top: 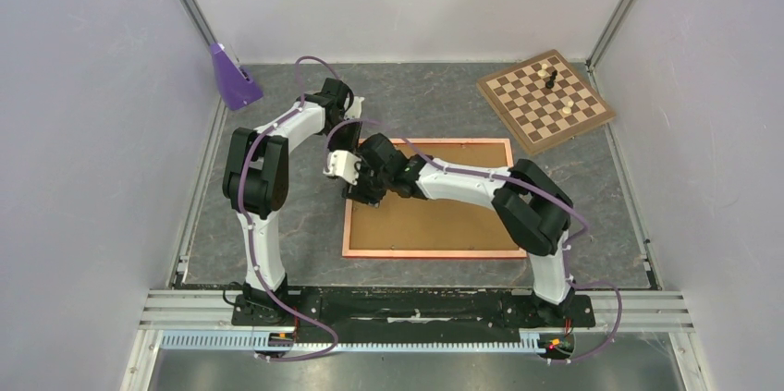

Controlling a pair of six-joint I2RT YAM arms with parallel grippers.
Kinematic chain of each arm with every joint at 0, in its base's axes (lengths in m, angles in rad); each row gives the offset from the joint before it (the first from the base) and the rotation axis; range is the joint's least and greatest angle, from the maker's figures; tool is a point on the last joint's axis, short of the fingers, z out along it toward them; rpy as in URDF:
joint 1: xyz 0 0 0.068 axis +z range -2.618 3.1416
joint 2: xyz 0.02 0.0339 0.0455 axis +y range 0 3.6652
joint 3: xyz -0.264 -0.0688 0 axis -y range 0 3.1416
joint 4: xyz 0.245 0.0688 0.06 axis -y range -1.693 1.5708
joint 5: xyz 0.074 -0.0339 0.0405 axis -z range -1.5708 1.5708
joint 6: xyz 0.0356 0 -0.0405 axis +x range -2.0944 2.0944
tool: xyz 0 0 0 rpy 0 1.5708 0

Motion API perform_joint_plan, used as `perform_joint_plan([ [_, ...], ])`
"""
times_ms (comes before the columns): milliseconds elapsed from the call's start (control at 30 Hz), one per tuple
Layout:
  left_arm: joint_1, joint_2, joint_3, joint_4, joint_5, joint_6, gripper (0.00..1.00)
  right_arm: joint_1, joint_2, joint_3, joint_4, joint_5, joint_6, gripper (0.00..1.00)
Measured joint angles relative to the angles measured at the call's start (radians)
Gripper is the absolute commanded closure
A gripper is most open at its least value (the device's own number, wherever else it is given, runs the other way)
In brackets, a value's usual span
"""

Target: Put the photo into the frame

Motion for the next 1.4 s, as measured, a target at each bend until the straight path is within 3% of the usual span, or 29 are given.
perform_joint_plan([
  [367,0.005,0.0,0.0,0.0,0.003,0.0,0.98,-0.058,-0.198,-0.076,-0.025,-0.004,0.018,0.36],
  [967,0.078,-0.007,-0.014,-0.005,0.047,0.0,0.98,-0.592,-0.522,-0.491,-0.097,0.077,0.086,0.34],
  [1400,0.092,-0.025,-0.04,0.005,0.044,0.0,0.98,-0.784,-0.597,-0.674,-0.134,0.027,0.125,0.33],
])
